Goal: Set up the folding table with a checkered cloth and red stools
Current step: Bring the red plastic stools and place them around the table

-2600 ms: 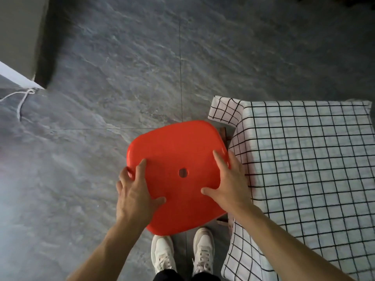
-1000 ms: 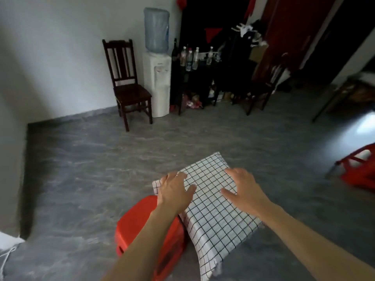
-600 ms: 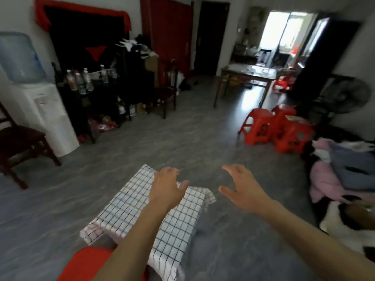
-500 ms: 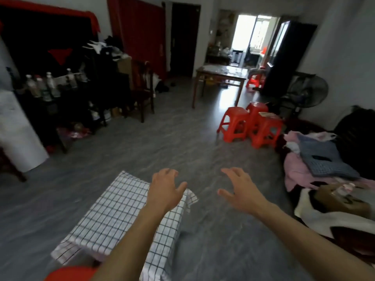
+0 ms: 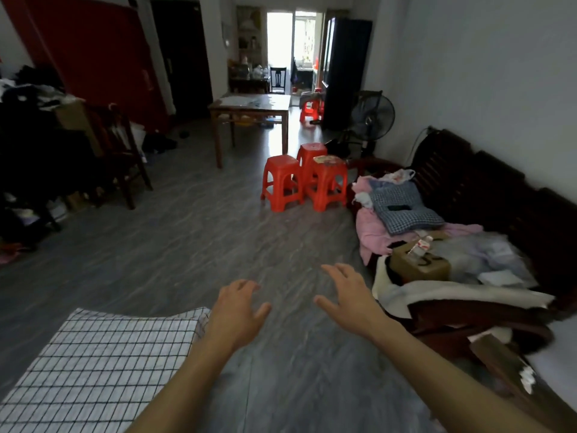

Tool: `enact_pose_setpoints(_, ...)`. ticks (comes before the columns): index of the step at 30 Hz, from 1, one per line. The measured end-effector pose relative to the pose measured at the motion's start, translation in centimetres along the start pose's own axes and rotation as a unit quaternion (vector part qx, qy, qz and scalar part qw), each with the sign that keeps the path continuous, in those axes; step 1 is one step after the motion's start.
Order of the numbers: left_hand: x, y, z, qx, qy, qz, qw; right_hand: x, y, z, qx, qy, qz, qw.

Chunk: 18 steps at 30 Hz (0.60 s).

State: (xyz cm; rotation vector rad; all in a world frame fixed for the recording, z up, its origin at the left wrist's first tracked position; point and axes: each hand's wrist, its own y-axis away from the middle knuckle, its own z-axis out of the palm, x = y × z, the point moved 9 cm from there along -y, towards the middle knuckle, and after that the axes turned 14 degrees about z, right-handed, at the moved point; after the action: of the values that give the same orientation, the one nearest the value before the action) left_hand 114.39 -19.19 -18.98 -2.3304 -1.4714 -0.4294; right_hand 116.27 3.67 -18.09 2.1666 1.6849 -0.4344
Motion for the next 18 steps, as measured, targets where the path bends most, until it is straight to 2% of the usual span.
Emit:
enact_pose_setpoints(7,5.0,-5.2,3.3,-0.039,-0.009,0.013,0.999,6.5,-4.0,-3.6,0.018,-0.041,0.034,0.998)
enact_pose_setpoints(13,3.5,-11.5,3.5,-0.027,0.002,0.013,1.0,7.6,-8.9,-4.5,0.028,-0.042,0.045,0.998)
enact_pose_setpoints(18,0.4,-17.0,4.5,-0.024,0.021,0.017,0.999,5.8,-14.9,-4.1,0.029,-0.025,0.034,0.999)
